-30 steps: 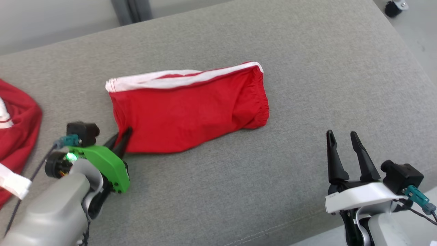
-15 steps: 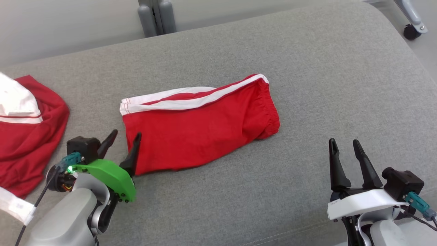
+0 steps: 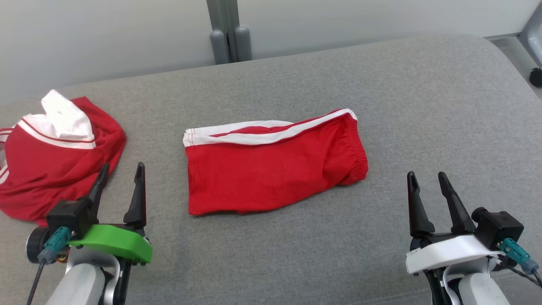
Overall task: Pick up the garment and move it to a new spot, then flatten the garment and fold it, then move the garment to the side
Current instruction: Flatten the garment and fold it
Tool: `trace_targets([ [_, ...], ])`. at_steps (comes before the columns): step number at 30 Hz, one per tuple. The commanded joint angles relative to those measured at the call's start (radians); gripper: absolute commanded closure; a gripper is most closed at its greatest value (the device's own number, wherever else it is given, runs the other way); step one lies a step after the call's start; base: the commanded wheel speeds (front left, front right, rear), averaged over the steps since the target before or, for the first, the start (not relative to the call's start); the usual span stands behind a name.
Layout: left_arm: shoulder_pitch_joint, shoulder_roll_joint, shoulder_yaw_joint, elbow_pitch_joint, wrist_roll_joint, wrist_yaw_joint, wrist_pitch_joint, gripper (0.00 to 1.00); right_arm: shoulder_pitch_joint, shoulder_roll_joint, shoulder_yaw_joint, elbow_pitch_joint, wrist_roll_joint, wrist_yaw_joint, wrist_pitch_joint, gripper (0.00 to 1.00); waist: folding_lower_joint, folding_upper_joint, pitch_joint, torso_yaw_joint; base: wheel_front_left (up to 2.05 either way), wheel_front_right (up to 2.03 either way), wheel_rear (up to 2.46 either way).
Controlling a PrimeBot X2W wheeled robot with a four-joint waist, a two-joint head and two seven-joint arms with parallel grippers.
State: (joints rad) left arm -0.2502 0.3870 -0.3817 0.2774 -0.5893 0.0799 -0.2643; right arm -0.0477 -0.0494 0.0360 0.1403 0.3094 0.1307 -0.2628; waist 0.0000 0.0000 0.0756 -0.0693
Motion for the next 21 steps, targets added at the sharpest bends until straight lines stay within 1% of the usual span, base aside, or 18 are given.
trace_targets([
  [1,0.036,-0.012,0.028,-0.016,0.029,-0.003,0.000,0.00,0.012,-0.002,-0.002,-0.002,-0.008,0.000,-0.003,0.00,0.0000,0.0000,-0.029,0.030,0.00,0.00,0.00],
  [4,0.095,-0.029,0.102,-0.060,0.104,-0.011,0.000,0.00,0.024,-0.003,0.001,-0.005,-0.018,0.000,-0.003,0.00,0.0000,0.0000,-0.046,0.047,0.00,0.00,0.00],
  [10,0.208,-0.072,0.220,-0.123,0.195,-0.033,0.000,0.00,0.044,-0.013,0.014,-0.013,-0.037,0.000,0.003,0.00,0.0000,0.0000,-0.076,0.067,0.00,0.00,0.00],
  [16,0.295,-0.120,0.311,-0.190,0.244,-0.065,0.000,0.00,0.063,-0.016,0.027,-0.035,-0.046,0.000,0.014,0.00,0.0000,0.0000,-0.089,0.076,0.00,0.00,0.00],
  [21,0.344,-0.164,0.359,-0.215,0.275,-0.099,0.000,0.00,0.081,-0.024,0.032,-0.058,-0.058,0.000,0.028,0.00,0.0000,0.0000,-0.093,0.084,0.00,0.00,0.00],
])
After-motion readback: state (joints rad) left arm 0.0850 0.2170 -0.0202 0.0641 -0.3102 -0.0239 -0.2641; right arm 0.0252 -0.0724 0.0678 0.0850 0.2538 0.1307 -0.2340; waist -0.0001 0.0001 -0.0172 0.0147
